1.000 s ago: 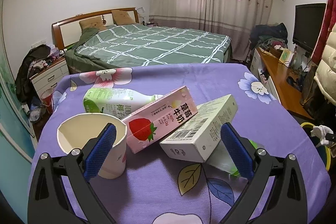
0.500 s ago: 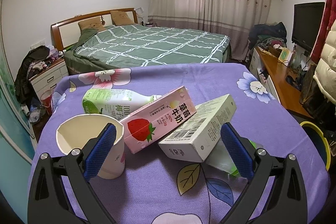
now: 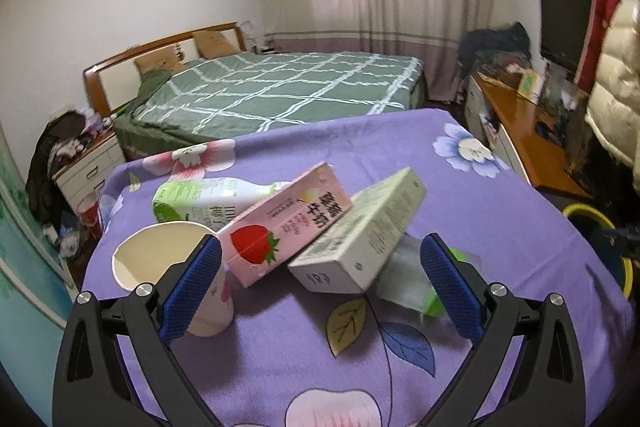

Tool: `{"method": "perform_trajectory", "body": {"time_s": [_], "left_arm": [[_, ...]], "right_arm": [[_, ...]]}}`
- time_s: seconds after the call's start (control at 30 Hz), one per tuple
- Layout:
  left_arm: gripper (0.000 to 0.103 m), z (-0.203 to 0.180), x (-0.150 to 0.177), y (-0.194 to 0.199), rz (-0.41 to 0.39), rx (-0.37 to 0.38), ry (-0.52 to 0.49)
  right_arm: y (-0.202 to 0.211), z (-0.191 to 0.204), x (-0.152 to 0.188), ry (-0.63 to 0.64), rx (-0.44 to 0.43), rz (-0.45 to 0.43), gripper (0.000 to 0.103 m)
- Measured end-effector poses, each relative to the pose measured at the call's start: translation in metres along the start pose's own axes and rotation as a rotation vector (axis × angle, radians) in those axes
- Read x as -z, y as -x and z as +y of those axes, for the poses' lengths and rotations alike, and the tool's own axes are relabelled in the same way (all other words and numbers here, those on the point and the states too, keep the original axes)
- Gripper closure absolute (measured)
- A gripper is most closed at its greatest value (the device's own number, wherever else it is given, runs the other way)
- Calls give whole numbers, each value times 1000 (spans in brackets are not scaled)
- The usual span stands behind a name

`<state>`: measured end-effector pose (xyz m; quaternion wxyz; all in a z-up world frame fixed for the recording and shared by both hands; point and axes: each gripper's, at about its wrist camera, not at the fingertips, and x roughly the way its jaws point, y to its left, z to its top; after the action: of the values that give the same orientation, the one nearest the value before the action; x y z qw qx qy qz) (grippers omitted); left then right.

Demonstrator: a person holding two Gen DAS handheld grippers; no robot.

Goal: Collect trash
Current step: 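Grasp the clear bottle with green cap using the left gripper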

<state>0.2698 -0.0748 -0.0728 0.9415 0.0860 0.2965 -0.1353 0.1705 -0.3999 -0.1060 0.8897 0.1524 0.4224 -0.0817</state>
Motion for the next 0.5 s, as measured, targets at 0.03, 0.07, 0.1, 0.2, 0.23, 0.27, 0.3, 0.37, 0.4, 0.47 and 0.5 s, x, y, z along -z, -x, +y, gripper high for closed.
{"method": "perform_trajectory", "body": {"time_s": [0.03,0.07,0.1,0.2,0.23,0.27,0.3,0.37,0.4,0.47,0.5], "left_arm": [[5,-2,0,1,2,3,-12],[5,-4,2,1,9,6,-28],[6,-6,3,1,21,9,-38],[7,-17,8,7,53,65,-29],[7,-22,11,10,61,87,-23],[7,-26,13,12,67,100,-23],[7,-33,15,13,77,117,-26],[7,-44,20,10,95,143,-40],[7,-49,21,8,103,147,-46],[7,-57,22,-1,123,155,-57],[7,-58,22,-6,130,162,-57]], "right_arm": [[0,0,0,0,-3,1,71],[0,0,0,0,-7,2,71],[-1,1,0,1,-10,3,71],[-1,2,2,1,-19,4,71],[-1,2,2,2,-22,3,71],[-1,3,2,3,-24,4,71],[-2,4,2,5,-28,6,71],[-2,6,2,9,-38,7,71],[-2,7,2,12,-44,6,71],[0,8,3,17,-51,4,71],[0,7,3,17,-53,3,71]]}}
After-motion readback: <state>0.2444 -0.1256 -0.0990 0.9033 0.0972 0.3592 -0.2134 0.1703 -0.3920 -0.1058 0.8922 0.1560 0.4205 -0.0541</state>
